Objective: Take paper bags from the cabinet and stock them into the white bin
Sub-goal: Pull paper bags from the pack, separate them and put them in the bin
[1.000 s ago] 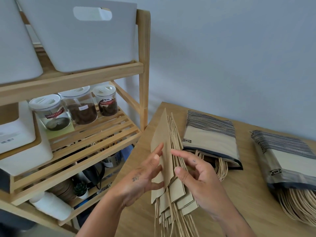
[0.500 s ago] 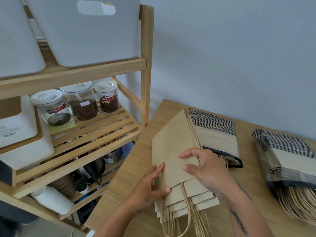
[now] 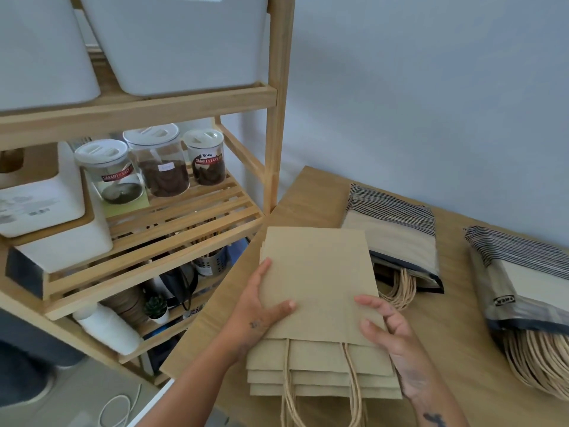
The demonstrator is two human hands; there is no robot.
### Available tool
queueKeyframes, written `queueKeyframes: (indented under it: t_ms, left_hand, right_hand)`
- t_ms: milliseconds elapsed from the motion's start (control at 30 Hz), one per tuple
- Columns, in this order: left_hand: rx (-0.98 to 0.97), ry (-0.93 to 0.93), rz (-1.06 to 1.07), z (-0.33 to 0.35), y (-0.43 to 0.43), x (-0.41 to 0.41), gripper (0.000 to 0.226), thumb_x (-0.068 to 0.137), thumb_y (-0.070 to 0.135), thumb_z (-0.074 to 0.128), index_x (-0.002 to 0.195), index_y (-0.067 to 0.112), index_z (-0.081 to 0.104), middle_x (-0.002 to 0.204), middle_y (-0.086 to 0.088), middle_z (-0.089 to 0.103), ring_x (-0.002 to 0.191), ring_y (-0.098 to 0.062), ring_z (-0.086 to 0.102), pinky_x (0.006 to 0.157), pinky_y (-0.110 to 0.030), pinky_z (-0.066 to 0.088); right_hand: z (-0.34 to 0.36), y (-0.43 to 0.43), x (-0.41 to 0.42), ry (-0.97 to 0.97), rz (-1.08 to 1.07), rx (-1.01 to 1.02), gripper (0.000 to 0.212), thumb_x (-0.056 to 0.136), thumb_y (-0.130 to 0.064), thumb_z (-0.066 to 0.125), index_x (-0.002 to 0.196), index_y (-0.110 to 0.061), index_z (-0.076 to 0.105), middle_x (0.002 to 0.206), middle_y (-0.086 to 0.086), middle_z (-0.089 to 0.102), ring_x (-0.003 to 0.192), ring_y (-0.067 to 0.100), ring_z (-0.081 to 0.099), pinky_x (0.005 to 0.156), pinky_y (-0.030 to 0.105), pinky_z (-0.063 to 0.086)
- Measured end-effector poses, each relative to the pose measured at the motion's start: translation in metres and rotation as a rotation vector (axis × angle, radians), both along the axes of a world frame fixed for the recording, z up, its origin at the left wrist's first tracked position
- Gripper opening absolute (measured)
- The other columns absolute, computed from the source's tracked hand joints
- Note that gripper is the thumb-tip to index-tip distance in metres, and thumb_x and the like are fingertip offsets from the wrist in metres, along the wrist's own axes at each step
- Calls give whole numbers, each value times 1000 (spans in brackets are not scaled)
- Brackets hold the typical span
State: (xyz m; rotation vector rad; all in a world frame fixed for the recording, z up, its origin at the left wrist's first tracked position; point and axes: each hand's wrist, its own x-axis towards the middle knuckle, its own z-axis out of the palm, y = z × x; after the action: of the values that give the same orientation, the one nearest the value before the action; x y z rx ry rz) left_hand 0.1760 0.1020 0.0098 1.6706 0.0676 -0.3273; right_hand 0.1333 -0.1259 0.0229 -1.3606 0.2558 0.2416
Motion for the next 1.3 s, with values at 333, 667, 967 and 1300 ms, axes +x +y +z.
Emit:
queueKeyframes:
  t_ms: [333,667,967,1300]
  left_hand:
    - [92,63,-17,-8,9,-56,108,55,25,88,140,43,23,135,12,30,120,-11,41,107,-36,40]
    - [200,-59,102,15,18,-68,110,54,22,89,139,45,22,137,13,28,126,-11,34,112,-39,33]
    - [257,-230,344,47,60,-69,89,60,22,85,125,56,35,126,21,38,119,-12,43,105,-42,42]
    - [265,-433,541,124,111,-97,89,40,49,87,113,68,40,122,23,39,110,-4,49,93,-30,52]
  right_hand:
    - [-11,0,-25,-4,141,-91,49,70,12,66,105,-23,68,109,2,71,97,14,68,79,22,55]
    - [-7,25,-16,-125,98,-39,46,68,10,72,97,-26,69,111,7,68,99,23,66,87,40,54]
    - [19,78,16,-295,166,70,46,58,3,65,100,-15,62,92,-5,73,83,10,68,70,21,56]
    - [100,137,40,-557,384,99,50,46,-6,79,91,-26,68,91,-4,74,78,10,68,68,19,55]
